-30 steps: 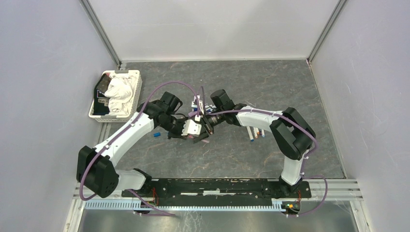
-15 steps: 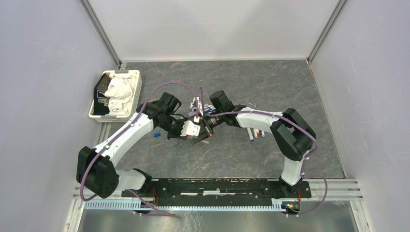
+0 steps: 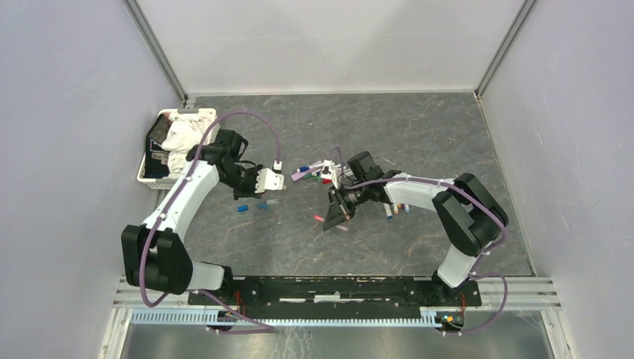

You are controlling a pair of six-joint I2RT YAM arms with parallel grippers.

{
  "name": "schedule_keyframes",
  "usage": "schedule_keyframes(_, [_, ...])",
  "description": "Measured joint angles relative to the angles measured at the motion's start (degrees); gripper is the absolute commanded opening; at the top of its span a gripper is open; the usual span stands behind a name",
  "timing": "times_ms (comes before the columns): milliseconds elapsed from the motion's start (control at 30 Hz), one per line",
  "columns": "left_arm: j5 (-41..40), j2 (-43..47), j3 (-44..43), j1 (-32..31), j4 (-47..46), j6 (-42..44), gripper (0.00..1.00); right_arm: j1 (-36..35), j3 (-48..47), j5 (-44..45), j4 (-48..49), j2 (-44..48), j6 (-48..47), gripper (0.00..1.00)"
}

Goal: Open the pen caps

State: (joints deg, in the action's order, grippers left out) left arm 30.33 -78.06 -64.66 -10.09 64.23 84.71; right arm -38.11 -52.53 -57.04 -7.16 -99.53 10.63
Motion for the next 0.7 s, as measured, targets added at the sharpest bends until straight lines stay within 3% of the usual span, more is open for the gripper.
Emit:
schedule_keyframes(100, [-0.07, -0.24, 2.97, 0.0, -4.61, -1.46, 0.04, 1.9, -0.28, 7.5, -1.68, 1.4, 0.26, 0.0])
schedule_keyframes(367, [-2.16, -10.6, 6.95, 0.11, -21.81, -12.44, 0.27, 8.83, 0.28, 38.71, -3.39, 9.14, 3.63, 0.0])
schedule_keyframes(700, [-3.48, -19.45, 5.01, 0.17, -25.68, -16.92, 0.39, 13.2, 2.01, 58.99, -5.81, 10.99, 3.69, 0.03])
